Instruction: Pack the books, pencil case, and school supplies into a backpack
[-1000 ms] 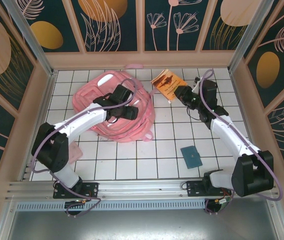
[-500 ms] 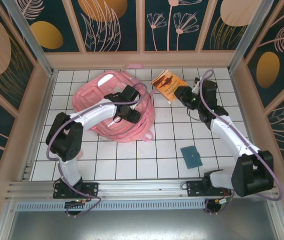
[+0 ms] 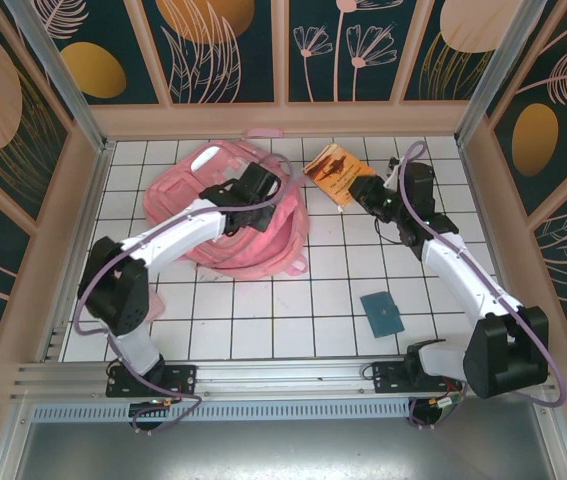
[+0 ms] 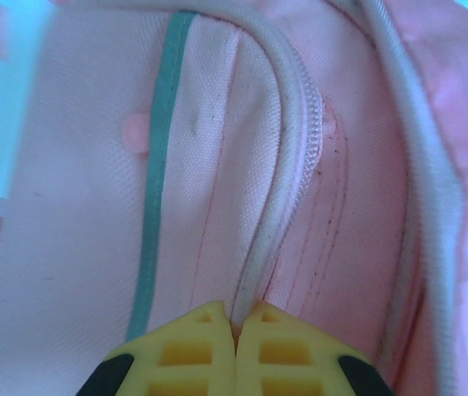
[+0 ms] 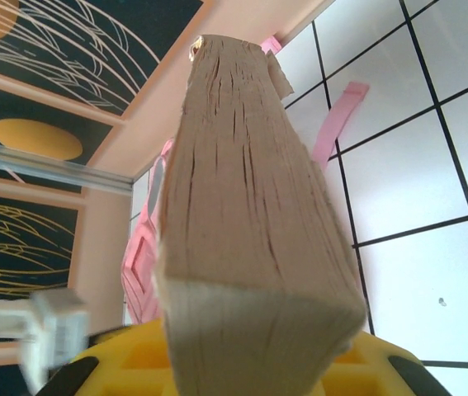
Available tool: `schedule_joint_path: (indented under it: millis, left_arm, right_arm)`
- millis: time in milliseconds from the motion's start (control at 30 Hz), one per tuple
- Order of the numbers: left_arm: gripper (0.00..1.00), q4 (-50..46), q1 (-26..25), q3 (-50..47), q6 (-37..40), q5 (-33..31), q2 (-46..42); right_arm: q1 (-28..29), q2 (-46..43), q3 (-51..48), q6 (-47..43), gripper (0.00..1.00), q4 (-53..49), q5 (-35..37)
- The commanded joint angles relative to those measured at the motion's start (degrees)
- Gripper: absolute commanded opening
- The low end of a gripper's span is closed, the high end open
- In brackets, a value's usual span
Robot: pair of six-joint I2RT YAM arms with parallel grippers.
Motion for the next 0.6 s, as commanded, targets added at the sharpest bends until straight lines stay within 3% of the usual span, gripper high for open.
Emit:
schedule_joint_path:
  millis: [0,67,233,567]
  left_arm:
    - [0.0,10.75,0.84,-2.02,-1.8,-10.33,-7.37]
    - [0.0,15.84,0.84,-4.11,-2.89,-13.69,-10.47]
    - [0.0,21.73,0.84,-4.05,-3.35,-12.41,-13.11]
    - [0.0,26.06,0.75,-0.6,-6.65,-7.27,-10.71]
  right_arm:
    - [-0.26,-3.46,0.03,-2.88,0.07,-0.6,-0.95]
    - [-0.16,-4.14,-0.17,-3.6,0.07,-1.71,-2.79]
    - [2.26,-2.97,-0.58,-3.54,0.07,-0.44,-11.73]
    - [13.39,9.49,2.24,3.29,0.07,6.81,-8.55]
